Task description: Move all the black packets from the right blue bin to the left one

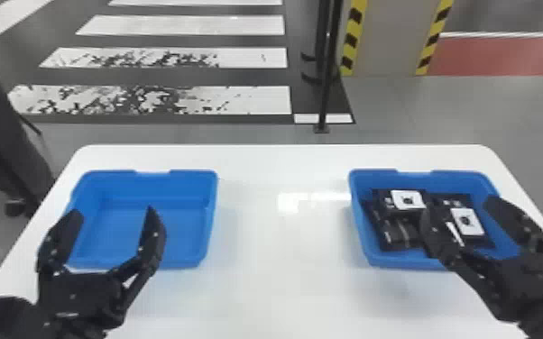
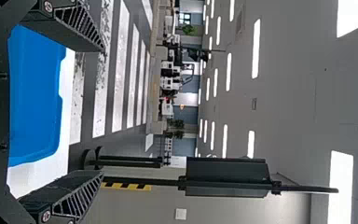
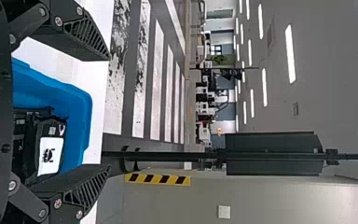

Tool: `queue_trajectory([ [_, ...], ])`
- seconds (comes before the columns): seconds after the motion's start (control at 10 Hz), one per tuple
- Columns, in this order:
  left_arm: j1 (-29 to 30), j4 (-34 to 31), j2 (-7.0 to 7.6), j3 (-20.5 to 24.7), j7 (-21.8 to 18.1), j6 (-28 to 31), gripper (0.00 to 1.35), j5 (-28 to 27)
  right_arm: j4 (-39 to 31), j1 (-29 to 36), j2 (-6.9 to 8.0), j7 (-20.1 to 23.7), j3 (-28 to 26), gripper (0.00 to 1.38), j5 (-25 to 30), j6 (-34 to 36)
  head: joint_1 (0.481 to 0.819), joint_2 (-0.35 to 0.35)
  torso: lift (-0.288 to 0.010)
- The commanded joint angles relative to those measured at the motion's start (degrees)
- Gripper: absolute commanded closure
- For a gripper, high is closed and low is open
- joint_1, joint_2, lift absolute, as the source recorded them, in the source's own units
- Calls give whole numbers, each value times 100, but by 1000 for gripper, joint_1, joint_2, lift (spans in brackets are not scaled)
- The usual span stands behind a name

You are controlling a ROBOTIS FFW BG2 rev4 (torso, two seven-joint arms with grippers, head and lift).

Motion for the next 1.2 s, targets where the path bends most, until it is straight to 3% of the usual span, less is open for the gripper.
queue_trajectory([
  [0.0,0,2,0,-2,0,-10,96,1,-1,0,0,3,-7,220,0,0,695,14,-140],
  [0.8,-14,16,9,-2,0,-24,96,1,-43,-98,0,3,-7,219,23,211,695,12,-140],
  [1.1,-14,16,9,-2,0,-38,96,1,267,-619,-44,3,-42,219,57,605,695,8,-140],
])
